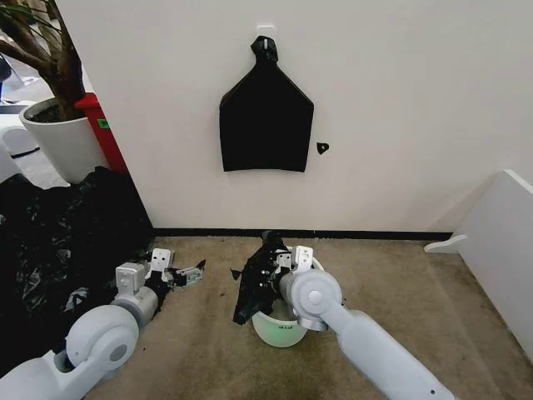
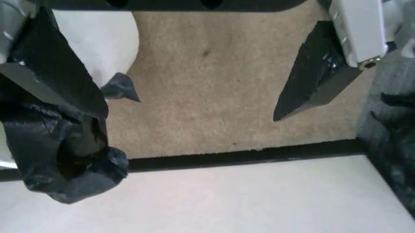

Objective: Place the garbage bag over the trash bin.

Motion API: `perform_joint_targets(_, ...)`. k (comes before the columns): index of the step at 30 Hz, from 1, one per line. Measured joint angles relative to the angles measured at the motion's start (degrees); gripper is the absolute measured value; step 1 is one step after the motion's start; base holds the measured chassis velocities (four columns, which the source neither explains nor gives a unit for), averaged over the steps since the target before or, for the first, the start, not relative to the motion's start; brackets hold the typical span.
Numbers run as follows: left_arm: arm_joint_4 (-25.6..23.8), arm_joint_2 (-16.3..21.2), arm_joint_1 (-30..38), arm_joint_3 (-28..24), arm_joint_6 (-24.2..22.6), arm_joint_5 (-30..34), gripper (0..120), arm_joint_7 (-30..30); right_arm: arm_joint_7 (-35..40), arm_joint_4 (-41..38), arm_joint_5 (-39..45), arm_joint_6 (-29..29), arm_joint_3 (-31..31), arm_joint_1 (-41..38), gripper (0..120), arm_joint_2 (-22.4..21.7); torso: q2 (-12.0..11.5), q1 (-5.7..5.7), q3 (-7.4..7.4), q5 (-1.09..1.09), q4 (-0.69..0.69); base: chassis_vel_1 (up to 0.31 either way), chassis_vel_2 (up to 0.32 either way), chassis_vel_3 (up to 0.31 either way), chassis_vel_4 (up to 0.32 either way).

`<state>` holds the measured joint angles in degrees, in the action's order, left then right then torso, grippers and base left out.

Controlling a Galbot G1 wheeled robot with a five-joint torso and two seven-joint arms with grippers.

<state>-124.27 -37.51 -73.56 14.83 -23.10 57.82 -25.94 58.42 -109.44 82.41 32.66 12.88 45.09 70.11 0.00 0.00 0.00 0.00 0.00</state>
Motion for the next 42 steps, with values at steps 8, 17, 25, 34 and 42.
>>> perform_joint_targets(8,1.77,-1.52,3.15,-2.83,-1.21,-0.92,100,1.78,3.07,-2.15,-0.15,-2.21,0.19,-1.66,0,-0.04,-0.01,0.00,0.00,0.00,0.00,0.000,0.000,0.000,0.000)
perform_joint_targets(17,2.42,-3.10,5.00,-4.27,-1.89,-2.17,100,2.23,3.14,-4.69,2.24,-2.20,3.47,-4.57,0,-0.21,-0.01,0.00,0.00,-0.01,0.02,0.000,0.000,0.000,0.000)
perform_joint_targets(25,2.91,-4.72,9.77,-7.35,-2.05,-2.10,100,2.51,-3.28,-5.56,-3.02,0.55,5.02,-3.13,0,-2.60,-0.01,0.00,0.00,0.01,0.00,0.000,0.000,0.000,0.000)
perform_joint_targets(34,7.93,-8.91,17.25,-16.22,-4.76,-4.23,100,2.68,-4.74,-6.09,-3.44,0.72,4.86,-2.64,0,-3.43,-0.01,0.00,0.01,0.00,-0.01,0.000,0.000,0.000,0.000)
perform_joint_targets(42,10.50,-10.16,19.65,-18.80,-8.96,-4.87,100,2.24,-4.70,-6.08,-2.09,0.48,4.33,-3.67,0,-2.91,-0.01,0.00,0.00,0.01,0.01,0.000,0.000,0.000,0.000)
